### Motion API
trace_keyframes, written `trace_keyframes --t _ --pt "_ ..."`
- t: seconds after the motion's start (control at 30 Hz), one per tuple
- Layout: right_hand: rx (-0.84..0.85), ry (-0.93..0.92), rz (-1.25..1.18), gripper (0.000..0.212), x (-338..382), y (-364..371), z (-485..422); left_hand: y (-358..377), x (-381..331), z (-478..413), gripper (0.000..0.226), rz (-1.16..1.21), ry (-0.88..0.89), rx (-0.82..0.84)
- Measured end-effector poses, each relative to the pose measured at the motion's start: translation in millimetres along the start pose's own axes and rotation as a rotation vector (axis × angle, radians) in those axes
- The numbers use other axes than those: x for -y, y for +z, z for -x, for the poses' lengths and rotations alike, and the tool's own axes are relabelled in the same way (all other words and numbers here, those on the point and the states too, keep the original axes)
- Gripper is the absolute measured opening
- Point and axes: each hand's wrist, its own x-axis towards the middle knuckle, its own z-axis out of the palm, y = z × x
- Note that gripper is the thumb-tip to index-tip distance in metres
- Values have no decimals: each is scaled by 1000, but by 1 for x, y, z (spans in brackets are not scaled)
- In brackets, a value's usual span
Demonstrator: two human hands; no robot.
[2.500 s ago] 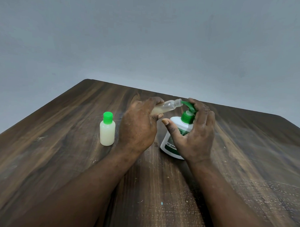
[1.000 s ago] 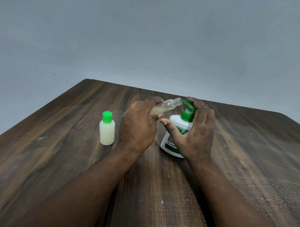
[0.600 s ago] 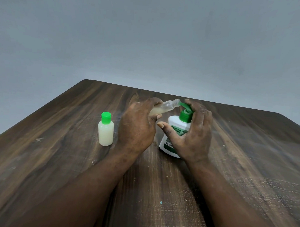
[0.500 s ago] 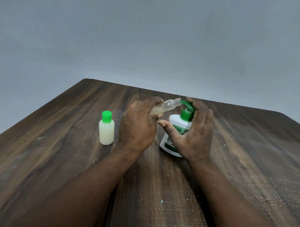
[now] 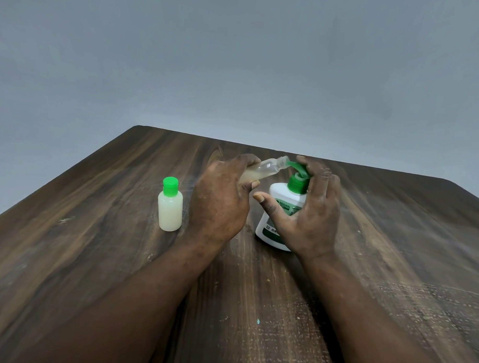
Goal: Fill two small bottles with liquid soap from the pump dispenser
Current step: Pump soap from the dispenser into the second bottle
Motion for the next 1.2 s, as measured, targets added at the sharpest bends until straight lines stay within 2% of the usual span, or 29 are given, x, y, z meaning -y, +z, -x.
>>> trace_keyframes --t 0.17,0.4,0.73,1.03,1.2 --pt "8 20 -11 94 1 -1 -3 0 1 -1 33 -12 4 5" --pt "-14 -1 5 86 0 2 1 0 0 0 34 -12 -6 -8" --pt "-17 27 -14 91 3 0 -2 -1 0 -1 33 -17 5 5" --pt "-35 -33 13 87 1 1 2 -1 -1 1 33 -20 -8 11" --pt "-1 6 -1 92 0 0 -2 0 0 0 32 -35 12 12"
